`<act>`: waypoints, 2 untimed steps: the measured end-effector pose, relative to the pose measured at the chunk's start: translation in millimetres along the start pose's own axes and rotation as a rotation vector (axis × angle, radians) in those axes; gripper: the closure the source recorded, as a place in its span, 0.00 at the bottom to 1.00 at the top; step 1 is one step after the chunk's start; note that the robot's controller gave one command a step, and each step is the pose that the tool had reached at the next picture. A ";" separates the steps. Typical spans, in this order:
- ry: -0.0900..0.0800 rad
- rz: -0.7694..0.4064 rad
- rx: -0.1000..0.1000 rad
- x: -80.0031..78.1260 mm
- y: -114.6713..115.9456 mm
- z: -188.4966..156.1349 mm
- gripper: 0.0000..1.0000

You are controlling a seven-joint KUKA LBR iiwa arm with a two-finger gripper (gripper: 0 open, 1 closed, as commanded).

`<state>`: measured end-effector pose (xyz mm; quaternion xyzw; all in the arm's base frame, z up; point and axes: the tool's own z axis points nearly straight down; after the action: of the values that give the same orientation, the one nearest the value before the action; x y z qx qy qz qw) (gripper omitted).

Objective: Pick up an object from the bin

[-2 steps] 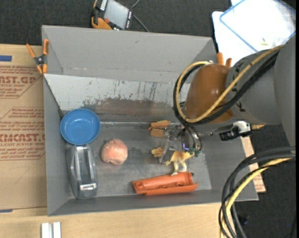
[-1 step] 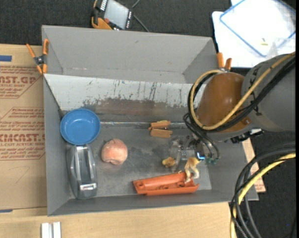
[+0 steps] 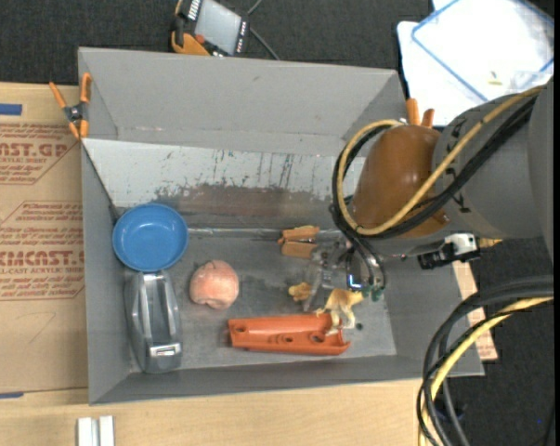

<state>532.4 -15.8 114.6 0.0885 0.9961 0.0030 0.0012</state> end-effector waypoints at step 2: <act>0.002 -0.036 0.000 -0.2 -12.3 9.6 1.00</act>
Offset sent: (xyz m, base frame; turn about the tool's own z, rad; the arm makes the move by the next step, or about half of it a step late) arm -0.0019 -0.0133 -0.0087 -0.0350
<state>530.5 -27.8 105.0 0.0708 0.9975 0.0032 0.0003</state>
